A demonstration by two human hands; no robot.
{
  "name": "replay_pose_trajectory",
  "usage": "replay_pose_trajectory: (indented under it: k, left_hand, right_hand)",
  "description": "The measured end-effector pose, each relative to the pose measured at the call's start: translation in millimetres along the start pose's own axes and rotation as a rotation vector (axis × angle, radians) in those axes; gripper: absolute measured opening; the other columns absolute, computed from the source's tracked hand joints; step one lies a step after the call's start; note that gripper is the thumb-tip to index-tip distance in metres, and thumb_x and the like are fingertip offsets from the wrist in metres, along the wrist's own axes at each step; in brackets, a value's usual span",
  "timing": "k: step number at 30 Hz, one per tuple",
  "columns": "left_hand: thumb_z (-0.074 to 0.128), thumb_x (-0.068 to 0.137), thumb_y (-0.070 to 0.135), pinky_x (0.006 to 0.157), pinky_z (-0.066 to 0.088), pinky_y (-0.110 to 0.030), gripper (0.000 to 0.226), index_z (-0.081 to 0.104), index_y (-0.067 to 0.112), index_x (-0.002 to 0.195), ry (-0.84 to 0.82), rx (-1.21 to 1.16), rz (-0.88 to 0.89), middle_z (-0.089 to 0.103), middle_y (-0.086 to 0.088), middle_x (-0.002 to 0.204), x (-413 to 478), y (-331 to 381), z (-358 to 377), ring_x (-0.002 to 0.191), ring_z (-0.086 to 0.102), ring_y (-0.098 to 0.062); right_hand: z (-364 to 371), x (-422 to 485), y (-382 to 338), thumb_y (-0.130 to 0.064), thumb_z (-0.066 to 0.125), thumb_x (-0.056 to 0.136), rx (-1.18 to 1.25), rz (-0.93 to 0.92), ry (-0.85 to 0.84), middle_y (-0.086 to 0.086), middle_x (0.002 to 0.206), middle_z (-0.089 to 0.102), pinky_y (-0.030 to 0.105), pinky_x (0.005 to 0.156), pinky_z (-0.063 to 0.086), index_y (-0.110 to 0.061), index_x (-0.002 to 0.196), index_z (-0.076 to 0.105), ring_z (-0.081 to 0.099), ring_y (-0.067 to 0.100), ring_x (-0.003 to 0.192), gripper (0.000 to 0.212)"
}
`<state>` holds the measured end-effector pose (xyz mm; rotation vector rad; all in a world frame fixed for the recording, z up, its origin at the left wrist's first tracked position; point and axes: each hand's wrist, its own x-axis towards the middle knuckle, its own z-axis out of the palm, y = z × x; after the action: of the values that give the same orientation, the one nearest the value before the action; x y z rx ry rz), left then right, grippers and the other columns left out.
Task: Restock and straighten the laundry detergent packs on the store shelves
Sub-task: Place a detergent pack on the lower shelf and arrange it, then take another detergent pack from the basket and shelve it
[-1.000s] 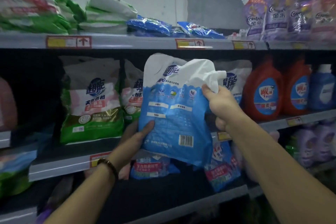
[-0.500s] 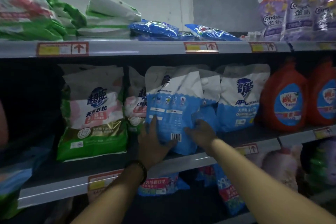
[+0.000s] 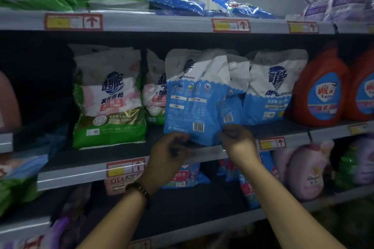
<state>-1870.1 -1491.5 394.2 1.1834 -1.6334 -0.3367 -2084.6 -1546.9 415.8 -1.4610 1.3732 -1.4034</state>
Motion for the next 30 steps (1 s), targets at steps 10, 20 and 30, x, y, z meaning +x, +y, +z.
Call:
replay_pose_trajectory:
  k: [10,20,30]
  left_hand:
    - [0.073,0.086,0.031,0.091,0.061,-0.036,0.011,0.076,0.032,0.096,-0.177,-0.050,-0.305,0.079,0.011,0.099,-118.3,-5.0,-4.0,0.096,0.074,-0.008]
    - [0.072,0.098,0.023,0.073,0.054,-0.022,0.009,0.077,0.026,0.105,-0.312,-0.147,-0.509,0.080,0.008,0.101,-263.2,-40.1,19.7,0.093,0.075,-0.009]
    - [0.070,0.098,0.015,0.077,0.057,-0.029,0.020,0.071,0.034,0.090,-0.441,-0.012,-0.673,0.075,0.008,0.096,-378.4,-161.2,84.8,0.083,0.074,-0.012]
  right_hand:
    - [7.2,-98.4,50.5,-0.012,0.073,0.095,0.211,0.207,-0.169,0.008,0.103,0.078,0.046,0.077,0.064,-0.026,0.104,0.067,0.079,0.028,0.089,0.018]
    - [14.0,-231.8,163.5,-0.002,0.067,0.098,0.245,0.452,-0.120,0.021,0.097,0.080,0.046,0.079,0.062,-0.010,0.092,0.077,0.077,0.040,0.093,0.015]
    - [17.0,-316.9,286.3,-0.010,0.058,0.105,-0.031,0.709,-0.158,0.014,0.099,0.074,0.036,0.071,0.056,-0.014,0.104,0.070,0.070,0.030,0.088,0.013]
